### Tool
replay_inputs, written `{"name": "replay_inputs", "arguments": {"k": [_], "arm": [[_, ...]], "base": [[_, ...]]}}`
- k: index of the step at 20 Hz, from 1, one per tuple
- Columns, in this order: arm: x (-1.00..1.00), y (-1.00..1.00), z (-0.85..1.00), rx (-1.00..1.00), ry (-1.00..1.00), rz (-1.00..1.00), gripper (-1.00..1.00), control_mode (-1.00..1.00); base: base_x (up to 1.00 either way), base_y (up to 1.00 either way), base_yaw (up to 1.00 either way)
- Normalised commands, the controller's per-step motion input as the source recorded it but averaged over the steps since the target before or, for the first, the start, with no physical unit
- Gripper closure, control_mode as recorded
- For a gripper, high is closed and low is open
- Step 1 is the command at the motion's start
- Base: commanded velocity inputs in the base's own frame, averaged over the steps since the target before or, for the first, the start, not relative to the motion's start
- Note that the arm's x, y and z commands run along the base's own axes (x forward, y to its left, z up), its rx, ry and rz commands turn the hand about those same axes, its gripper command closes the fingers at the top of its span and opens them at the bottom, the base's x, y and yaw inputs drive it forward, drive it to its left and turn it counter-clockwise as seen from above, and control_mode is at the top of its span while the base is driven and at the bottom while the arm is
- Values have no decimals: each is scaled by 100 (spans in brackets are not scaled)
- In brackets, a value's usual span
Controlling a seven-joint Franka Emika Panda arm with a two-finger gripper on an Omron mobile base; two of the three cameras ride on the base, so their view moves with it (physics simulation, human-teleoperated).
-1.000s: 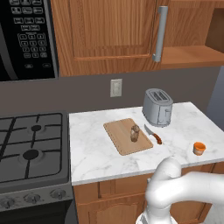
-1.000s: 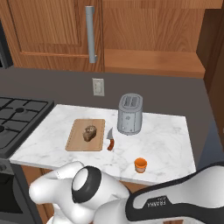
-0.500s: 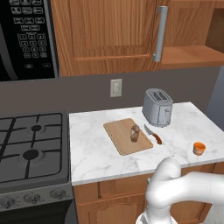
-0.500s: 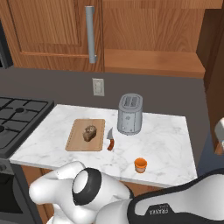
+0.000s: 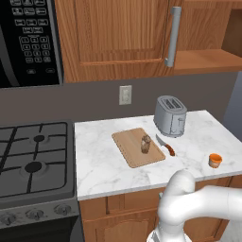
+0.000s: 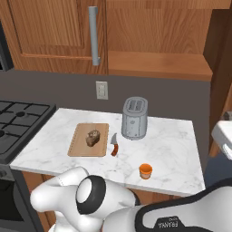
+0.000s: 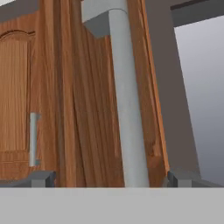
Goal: Pick the bread, place it on the cutting board, pick the jam, place it on the counter, and close the cabinet.
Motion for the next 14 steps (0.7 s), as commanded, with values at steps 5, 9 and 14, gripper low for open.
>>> {"name": "replay_inputs", "arguments": {"k": [5, 9, 14], "arm": [[61, 28, -29, 0, 0, 11, -100, -100], [56, 31, -27, 0, 0, 10, -100, -100], [52, 31, -24, 0, 0, 10, -100, -100]], "base": [[0, 0, 0], [0, 0, 0], [0, 0, 0]]}}
